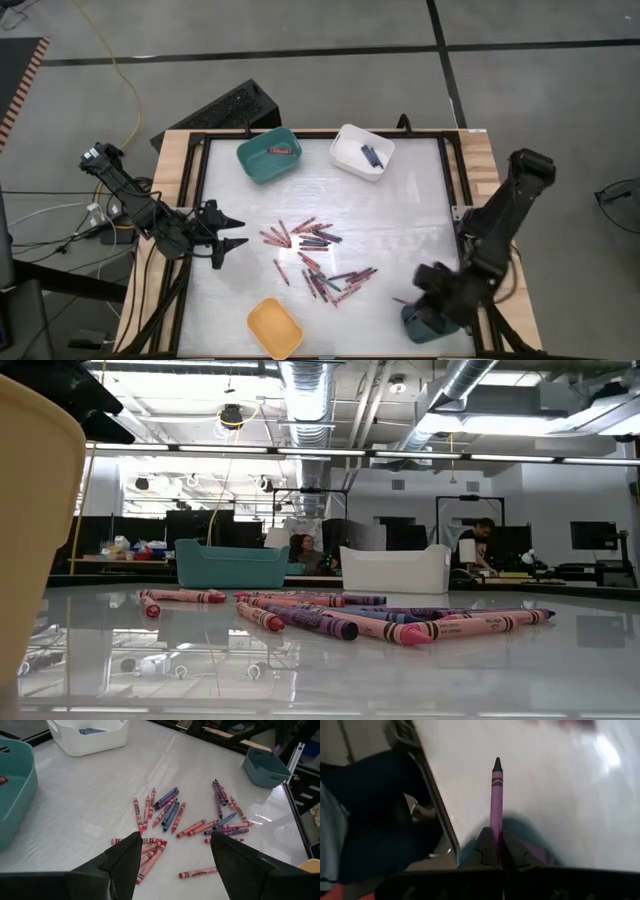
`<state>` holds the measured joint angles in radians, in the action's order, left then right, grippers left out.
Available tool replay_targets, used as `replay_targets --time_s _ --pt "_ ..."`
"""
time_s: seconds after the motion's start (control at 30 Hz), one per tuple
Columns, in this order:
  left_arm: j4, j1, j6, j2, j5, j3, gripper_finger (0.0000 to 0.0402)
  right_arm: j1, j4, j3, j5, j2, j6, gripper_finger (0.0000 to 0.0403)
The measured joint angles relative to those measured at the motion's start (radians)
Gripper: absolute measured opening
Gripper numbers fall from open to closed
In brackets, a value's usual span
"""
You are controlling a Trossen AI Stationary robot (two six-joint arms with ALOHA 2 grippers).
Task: Sort crayons
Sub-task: Put the purple crayon into the blue bin
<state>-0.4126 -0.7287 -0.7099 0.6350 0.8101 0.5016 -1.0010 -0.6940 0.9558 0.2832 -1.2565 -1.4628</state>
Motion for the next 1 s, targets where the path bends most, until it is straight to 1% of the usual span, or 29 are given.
replay_targets --time_s 0.13,0.27,0.4,0.6,0.73,0.83,1.0 --pt "0.000 0.000 0.000 0.000 0.000 0.000 0.0228 -0.120 -0.082 0.000 0.000 -0.017 -0.250 0.0002" --pt "0.000 0.000 0.006 0.000 0.001 0.000 0.0228 -0.176 -0.122 0.000 0.000 -0.053 -0.393 0.0003" --pt "0.000 0.000 0.007 0.000 0.008 0.000 0.0228 -0.186 -0.120 0.000 -0.010 -0.093 -0.415 0.0004" --pt "0.000 0.000 0.007 0.000 0.008 0.000 0.0228 -0.183 -0.104 0.000 -0.095 -0.140 -0.415 0.0005" --pt "0.000 0.000 0.010 0.000 0.009 0.000 0.0228 -0.187 -0.070 0.000 -0.127 -0.157 -0.400 0.0009" --pt "0.000 0.000 0.017 0.000 0.010 0.000 0.0228 -0.187 -0.056 0.000 -0.127 -0.157 -0.398 0.0028" --pt "0.000 0.000 0.017 0.000 0.010 0.000 0.0228 -0.172 -0.029 0.000 -0.127 -0.151 -0.370 0.0079"
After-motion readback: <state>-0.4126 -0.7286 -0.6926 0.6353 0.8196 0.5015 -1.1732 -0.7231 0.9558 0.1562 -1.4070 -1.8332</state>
